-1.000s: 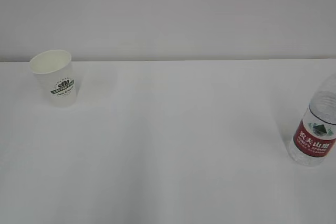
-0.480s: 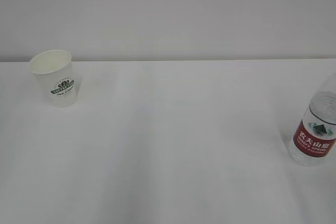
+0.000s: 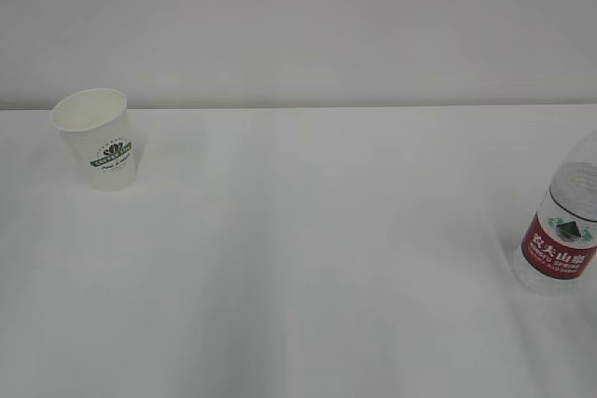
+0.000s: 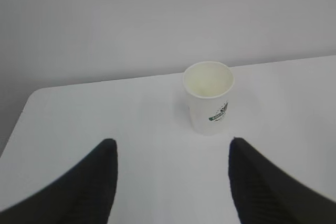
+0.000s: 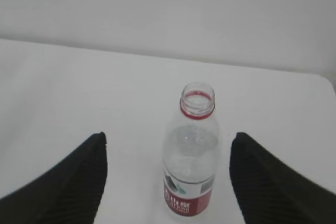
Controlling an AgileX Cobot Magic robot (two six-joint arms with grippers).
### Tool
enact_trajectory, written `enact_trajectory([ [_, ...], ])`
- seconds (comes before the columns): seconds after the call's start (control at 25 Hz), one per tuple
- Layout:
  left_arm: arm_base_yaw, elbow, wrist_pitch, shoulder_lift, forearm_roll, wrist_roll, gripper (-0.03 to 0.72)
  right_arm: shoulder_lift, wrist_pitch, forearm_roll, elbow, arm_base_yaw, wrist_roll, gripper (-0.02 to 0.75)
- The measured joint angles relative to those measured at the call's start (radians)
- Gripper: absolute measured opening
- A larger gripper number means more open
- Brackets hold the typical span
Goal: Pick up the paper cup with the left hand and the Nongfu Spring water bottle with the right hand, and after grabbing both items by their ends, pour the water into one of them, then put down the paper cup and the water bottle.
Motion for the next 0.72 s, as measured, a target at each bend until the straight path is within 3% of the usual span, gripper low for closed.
enact_trajectory([
  [0.72,0.000,0.000,-0.256,0.238,0.016,0.000,0.486,0.108,-0.326,0.000,0.062,0.000,-0.029,0.549],
])
